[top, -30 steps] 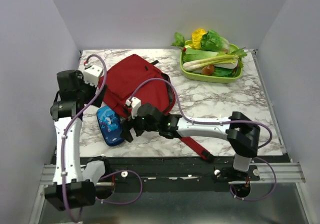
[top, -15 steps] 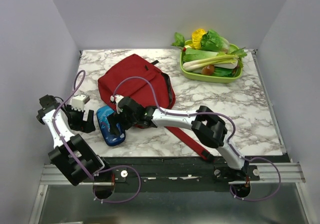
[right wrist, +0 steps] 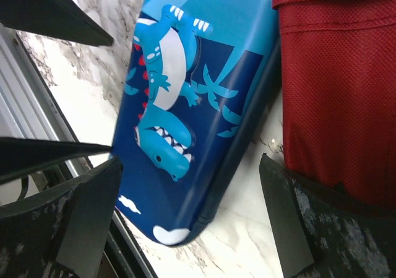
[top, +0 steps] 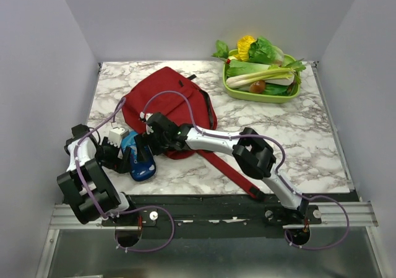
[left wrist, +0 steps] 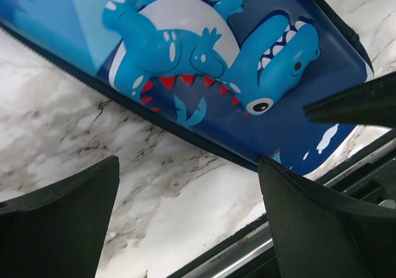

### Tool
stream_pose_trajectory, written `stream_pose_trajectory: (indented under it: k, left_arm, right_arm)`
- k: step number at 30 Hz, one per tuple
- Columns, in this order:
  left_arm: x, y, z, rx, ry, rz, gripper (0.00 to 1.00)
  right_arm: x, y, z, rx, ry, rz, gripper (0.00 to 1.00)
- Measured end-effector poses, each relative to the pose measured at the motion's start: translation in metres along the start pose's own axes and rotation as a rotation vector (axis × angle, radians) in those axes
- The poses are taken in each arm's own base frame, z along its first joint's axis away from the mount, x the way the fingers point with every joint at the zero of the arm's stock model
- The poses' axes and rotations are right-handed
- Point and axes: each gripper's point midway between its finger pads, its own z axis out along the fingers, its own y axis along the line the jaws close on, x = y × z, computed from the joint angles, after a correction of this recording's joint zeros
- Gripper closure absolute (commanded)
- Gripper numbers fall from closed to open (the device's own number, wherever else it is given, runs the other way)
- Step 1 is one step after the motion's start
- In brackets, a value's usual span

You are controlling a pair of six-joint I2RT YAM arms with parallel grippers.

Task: Pack the student bag
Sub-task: Pick up the stationery from the center of the board.

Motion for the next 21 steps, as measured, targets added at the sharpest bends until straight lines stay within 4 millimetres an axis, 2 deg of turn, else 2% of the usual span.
stream_pose_trajectory:
  k: [2, 8, 21]
  left_arm:
    - [-0.001, -0.003, 0.007, 0.009, 0.004, 0.026, 0.01]
    - [0.0, -0.001, 0.012, 0.029, 0.02, 0.005, 0.01]
    - [0.004, -0.003, 0.016, 0.081, 0.045, -0.02, 0.18]
  right_arm:
    - [-0.001, 0.002, 0.002, -0.012, 0.005, 0.015, 0.0]
    - [-0.007, 0.006, 0.006, -0.041, 0.011, 0.061, 0.0]
    - [-0.008, 0.018, 0.001, -0.171, 0.021, 0.14, 0.0]
